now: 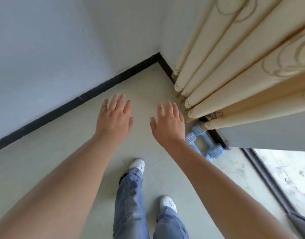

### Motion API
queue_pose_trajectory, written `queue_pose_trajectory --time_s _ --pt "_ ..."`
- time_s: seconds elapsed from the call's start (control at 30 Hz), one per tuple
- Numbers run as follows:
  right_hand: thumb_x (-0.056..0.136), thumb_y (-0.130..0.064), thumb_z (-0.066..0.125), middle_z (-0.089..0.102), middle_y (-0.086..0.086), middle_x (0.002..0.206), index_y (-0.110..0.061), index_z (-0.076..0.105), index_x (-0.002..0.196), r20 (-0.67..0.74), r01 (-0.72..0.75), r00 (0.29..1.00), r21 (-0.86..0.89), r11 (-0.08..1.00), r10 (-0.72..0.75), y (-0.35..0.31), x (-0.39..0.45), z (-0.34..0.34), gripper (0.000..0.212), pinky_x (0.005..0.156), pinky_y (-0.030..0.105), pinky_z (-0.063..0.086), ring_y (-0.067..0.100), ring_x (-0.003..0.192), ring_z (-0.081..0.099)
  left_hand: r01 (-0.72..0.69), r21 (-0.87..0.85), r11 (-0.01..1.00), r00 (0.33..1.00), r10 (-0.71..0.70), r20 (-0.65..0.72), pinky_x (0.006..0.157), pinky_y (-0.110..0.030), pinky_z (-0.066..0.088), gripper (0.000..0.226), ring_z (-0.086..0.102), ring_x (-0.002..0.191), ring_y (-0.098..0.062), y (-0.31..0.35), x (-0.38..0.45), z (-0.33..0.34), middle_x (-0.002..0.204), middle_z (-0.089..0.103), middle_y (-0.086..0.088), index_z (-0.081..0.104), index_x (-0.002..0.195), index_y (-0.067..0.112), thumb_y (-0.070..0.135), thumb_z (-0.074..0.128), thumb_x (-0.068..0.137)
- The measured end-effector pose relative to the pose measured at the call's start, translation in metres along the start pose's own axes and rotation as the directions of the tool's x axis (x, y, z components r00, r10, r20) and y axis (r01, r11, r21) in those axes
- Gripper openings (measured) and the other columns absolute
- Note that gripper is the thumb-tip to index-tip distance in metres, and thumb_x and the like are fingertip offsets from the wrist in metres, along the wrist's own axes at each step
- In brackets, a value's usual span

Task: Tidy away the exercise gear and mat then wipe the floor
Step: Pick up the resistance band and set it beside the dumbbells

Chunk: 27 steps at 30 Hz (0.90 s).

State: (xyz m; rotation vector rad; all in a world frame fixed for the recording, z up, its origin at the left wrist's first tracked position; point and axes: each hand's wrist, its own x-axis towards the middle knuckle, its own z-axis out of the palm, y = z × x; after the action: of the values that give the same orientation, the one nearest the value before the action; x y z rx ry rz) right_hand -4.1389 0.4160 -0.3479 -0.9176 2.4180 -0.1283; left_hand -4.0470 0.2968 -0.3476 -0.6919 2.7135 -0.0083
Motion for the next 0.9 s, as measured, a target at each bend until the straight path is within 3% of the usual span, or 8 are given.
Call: queue_pose_trajectory --time_s 0.07,0.13,0.2,0.23,0.3,0.37,0.63,0.9 --pt "0.100 -0.034 0.029 0.008 0.013 0.157 -0.012 0.012 0.148 -0.017 0.140 0.990 -0.099 0.985 -0.143 -0.038 -0.017 -0.022 0.056 0.119 0.044 0.011 0.031 0.146 0.003 0.085 0.011 0.996 0.996 -0.084 -0.020 0.083 -0.051 0.054 0.055 0.067 0.106 -0.036 -0.026 -0.044 -0.023 0.109 0.069 -0.023 0.070 0.101 -0.001 0.023 0.088 0.055" --pt "0.100 -0.034 0.027 0.007 0.013 0.158 -0.013 0.009 0.149 0.019 0.281 0.959 -0.222 0.934 -0.284 -0.077 -0.040 -0.037 0.055 0.119 0.044 0.012 0.030 0.147 0.002 0.196 -0.025 0.980 0.980 -0.197 -0.030 0.077 -0.049 0.056 0.055 0.070 0.099 -0.034 -0.046 -0.098 -0.037 0.102 0.073 -0.020 0.073 0.094 0.002 0.026 0.090 0.047" --pt "0.101 -0.034 0.026 0.005 0.013 0.158 -0.013 0.006 0.149 0.070 0.404 0.912 -0.325 0.855 -0.404 -0.122 -0.067 -0.047 0.056 0.119 0.044 0.013 0.030 0.147 0.001 0.312 -0.052 0.949 0.949 -0.314 -0.022 0.087 -0.046 0.053 0.058 0.065 0.110 -0.034 -0.064 -0.156 -0.059 0.115 0.068 -0.021 0.070 0.106 0.003 0.030 0.085 0.057" --pt "0.101 -0.034 0.026 0.005 0.013 0.158 -0.014 0.006 0.149 0.098 0.459 0.884 -0.363 0.811 -0.457 -0.147 -0.083 -0.049 0.056 0.118 0.044 0.014 0.030 0.146 0.002 0.383 -0.078 0.921 0.923 -0.384 -0.011 0.101 -0.044 0.045 0.060 0.053 0.126 -0.033 -0.071 -0.187 -0.065 0.132 0.056 -0.023 0.060 0.123 0.003 0.033 0.075 0.073" --pt "0.100 -0.034 0.026 0.009 0.013 0.157 -0.013 0.010 0.148 0.124 0.562 0.812 -0.430 0.706 -0.571 -0.197 -0.122 -0.043 0.055 0.116 0.045 0.018 0.031 0.145 0.007 0.558 -0.103 0.823 0.830 -0.556 0.051 0.119 -0.042 0.015 0.058 0.014 0.148 -0.028 -0.090 -0.249 -0.062 0.157 0.017 -0.016 0.026 0.147 0.008 0.038 0.038 0.098" --pt "0.100 -0.034 0.027 0.011 0.013 0.156 -0.012 0.013 0.147 0.161 0.655 0.724 -0.465 0.596 -0.670 -0.248 -0.173 -0.028 0.054 0.115 0.046 0.020 0.033 0.145 0.009 0.713 -0.140 0.687 0.701 -0.706 0.104 0.120 -0.042 0.006 0.056 0.001 0.149 -0.027 -0.105 -0.326 -0.062 0.160 0.006 -0.011 0.017 0.149 0.011 0.039 0.025 0.101" --pt "0.100 -0.033 0.031 0.012 0.014 0.157 -0.010 0.016 0.148 0.405 0.922 0.307 -0.350 0.165 -0.861 -0.378 -0.415 0.093 0.056 0.116 0.048 0.019 0.033 0.145 0.012 0.946 -0.216 0.242 0.293 -0.924 0.245 0.118 -0.044 0.012 0.056 0.008 0.148 -0.029 -0.138 -0.616 -0.004 0.158 0.013 -0.013 0.021 0.147 0.009 0.039 0.028 0.101" --pt "0.099 -0.032 0.033 0.026 0.011 0.152 -0.010 0.022 0.145 0.514 0.952 0.185 -0.305 0.024 -0.838 -0.467 -0.621 0.237 0.052 0.108 0.039 0.031 0.029 0.140 0.024 0.972 -0.223 -0.072 0.022 -0.918 0.396 0.119 -0.042 0.007 0.054 0.003 0.148 -0.028 -0.152 -0.882 0.076 0.158 0.010 -0.014 0.019 0.148 0.009 0.036 0.027 0.102"
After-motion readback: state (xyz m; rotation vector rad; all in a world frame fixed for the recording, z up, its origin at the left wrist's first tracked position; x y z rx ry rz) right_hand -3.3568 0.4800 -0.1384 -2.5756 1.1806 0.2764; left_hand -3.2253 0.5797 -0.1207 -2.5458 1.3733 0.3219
